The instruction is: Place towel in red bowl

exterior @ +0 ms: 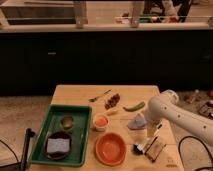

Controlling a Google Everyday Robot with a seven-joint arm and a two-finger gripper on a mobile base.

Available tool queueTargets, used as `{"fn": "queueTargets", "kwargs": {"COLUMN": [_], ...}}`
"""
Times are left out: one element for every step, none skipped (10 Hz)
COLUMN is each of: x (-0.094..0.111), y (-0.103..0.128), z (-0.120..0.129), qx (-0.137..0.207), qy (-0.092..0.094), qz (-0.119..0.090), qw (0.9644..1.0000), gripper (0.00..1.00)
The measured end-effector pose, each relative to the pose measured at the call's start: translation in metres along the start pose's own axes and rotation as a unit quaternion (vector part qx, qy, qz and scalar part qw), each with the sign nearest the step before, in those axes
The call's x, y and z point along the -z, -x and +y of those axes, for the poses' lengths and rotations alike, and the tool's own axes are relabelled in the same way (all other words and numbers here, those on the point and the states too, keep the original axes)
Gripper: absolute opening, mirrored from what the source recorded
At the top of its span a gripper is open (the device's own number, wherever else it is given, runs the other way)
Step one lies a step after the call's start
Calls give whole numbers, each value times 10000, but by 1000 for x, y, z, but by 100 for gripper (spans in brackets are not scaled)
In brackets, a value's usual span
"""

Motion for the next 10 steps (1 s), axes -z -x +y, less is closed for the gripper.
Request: {"fn": "queueTargets", "kwargs": {"x": [0, 0, -3, -5, -8, -10, -13, -16, -22, -28], "y": [4, 7, 10, 13, 15, 14, 12, 12, 12, 12], "z": [-1, -2, -4, -6, -9, -12, -16, -18, -21, -23], "qx": [-133, -264, -404, -496, -606, -688, -794, -841, -873, -898], "qy": [-13, -20, -9, -2, 12, 22, 39, 61, 96, 140], "qz": [2, 16, 25, 28, 33, 48, 51, 57, 58, 52], "qw": [9999, 9996, 9992, 9988, 9982, 9976, 9968, 9964, 9961, 9959], "gripper": [80, 80, 80, 80, 80, 80, 80, 80, 80, 80]}}
